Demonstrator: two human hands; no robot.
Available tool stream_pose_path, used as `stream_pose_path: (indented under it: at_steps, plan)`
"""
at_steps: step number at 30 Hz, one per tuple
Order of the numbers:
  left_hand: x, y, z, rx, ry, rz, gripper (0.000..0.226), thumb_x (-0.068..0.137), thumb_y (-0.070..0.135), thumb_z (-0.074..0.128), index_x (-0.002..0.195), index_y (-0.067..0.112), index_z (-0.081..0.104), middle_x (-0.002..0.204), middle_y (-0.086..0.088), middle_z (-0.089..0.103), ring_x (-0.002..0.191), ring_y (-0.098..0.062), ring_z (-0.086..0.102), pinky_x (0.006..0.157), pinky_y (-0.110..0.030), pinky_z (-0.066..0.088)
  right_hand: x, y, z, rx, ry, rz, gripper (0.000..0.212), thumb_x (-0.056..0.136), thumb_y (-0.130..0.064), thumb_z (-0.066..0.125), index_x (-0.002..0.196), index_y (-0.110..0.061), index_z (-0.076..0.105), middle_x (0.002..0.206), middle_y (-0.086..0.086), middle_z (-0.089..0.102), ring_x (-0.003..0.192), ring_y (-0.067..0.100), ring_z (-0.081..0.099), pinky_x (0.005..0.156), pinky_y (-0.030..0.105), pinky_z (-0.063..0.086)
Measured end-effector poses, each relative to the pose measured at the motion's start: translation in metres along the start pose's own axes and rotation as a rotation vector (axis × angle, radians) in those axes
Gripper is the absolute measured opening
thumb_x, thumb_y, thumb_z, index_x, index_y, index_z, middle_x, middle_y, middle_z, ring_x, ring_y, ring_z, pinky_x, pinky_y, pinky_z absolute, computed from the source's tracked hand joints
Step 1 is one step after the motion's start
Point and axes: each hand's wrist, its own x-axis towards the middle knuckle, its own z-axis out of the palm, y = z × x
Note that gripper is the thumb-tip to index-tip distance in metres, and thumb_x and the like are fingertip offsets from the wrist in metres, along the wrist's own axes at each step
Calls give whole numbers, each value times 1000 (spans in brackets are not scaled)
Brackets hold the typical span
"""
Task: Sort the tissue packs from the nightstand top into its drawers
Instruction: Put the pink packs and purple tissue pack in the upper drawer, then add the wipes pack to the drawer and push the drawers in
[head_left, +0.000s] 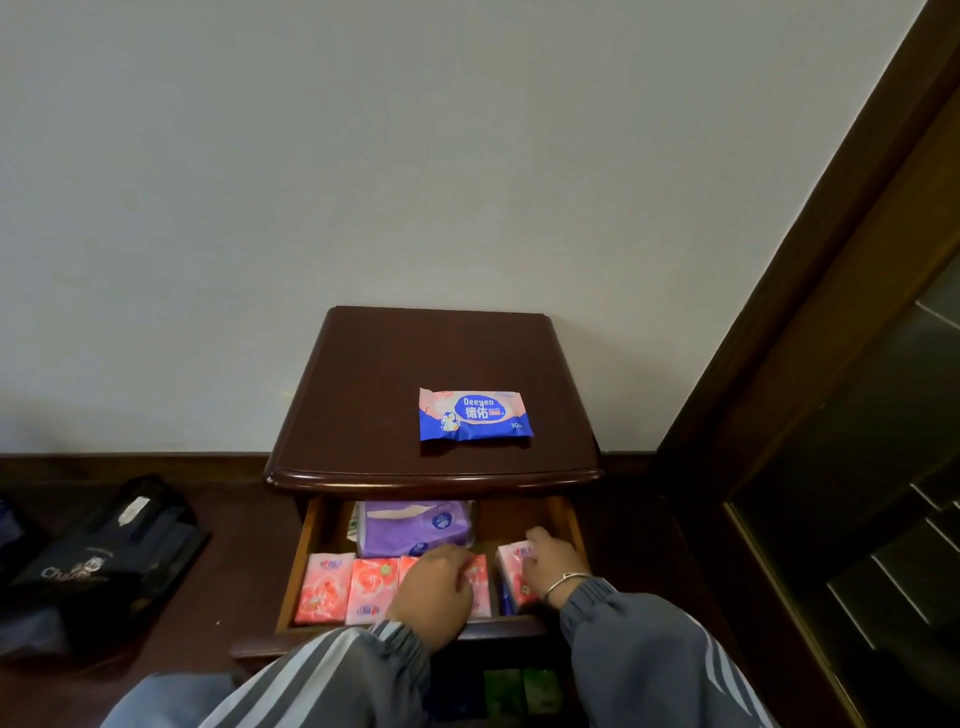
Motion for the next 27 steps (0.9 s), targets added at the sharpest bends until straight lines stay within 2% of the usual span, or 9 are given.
stream_pose_path:
  at_steps: [6, 11, 13, 15, 17, 20, 22, 24, 27]
  plan:
    - [-1, 1, 0, 9, -4, 3, 36, 93, 20, 47, 127, 23, 57, 128, 4, 60, 116, -10, 55, 99, -20, 41, -3, 1, 0, -72, -31, -70, 35, 94, -28, 47, 122, -7, 45, 121, 16, 59, 109, 30, 59, 85, 30, 47]
    - [-6, 4, -6, -44, 67, 58, 35, 91, 12, 49, 124, 20, 61, 126, 4, 61, 117, -10, 54, 97, -14, 35, -5, -2, 0, -227, -94, -38, 38, 95, -25, 44, 128, -6, 45, 129, 16, 55, 116, 31, 56, 91, 34, 47]
    - [-6, 7, -17, -126, 155, 80, 30, 91, 8, 52, 116, 17, 65, 116, 4, 64, 111, -12, 57, 93, -15, 39, -9, -2, -7, -224, -80, -42, 47, 94, -28, 46, 135, -8, 36, 129, 15, 55, 117, 31, 55, 91, 35, 47]
    - [1, 12, -39, -198, 306, 100, 23, 91, 10, 56, 110, 17, 66, 109, 6, 64, 105, -11, 58, 91, -21, 44, -12, -4, -21, -191, 54, -101, 50, 94, -35, 46, 136, -11, 34, 126, 15, 57, 117, 31, 54, 89, 36, 47]
    - [21, 17, -68, -223, 475, 95, 21, 91, 12, 59, 111, 16, 64, 108, 5, 62, 101, -9, 57, 92, -25, 45, -10, -7, -38, -107, 316, -203, 42, 93, -36, 46, 130, -16, 44, 123, 10, 59, 115, 27, 55, 87, 35, 47]
    - [68, 22, -108, -237, 603, -31, 32, 89, 19, 63, 119, 7, 58, 115, -10, 59, 107, -21, 55, 96, -33, 42, 10, -9, -62, 19, 612, -280, 46, 92, -37, 48, 134, -18, 43, 137, 6, 49, 128, 21, 44, 100, 34, 41]
    - [98, 25, -119, -280, 541, -195, 51, 88, 31, 64, 130, 7, 48, 128, -15, 50, 119, -27, 49, 101, -36, 39, 27, -8, -69, -28, 553, -221, 63, 92, -45, 46, 145, -18, 27, 154, 6, 26, 143, 22, 20, 113, 39, 26]
    - [123, 25, -121, -286, 410, -286, 71, 85, 41, 67, 140, 10, 37, 142, -15, 38, 130, -30, 41, 106, -39, 37, 42, -5, -62, -80, 403, -150, 75, 91, -55, 38, 150, -18, 11, 159, 3, 6, 147, 21, 1, 117, 44, 12]
    - [153, 23, -119, -239, 174, -302, 86, 79, 44, 72, 146, 13, 28, 150, -13, 30, 135, -31, 37, 110, -44, 36, 59, 0, -44, -112, 349, -128, 77, 91, -61, 27, 150, -19, 2, 160, 3, -2, 147, 21, -6, 117, 47, 2]
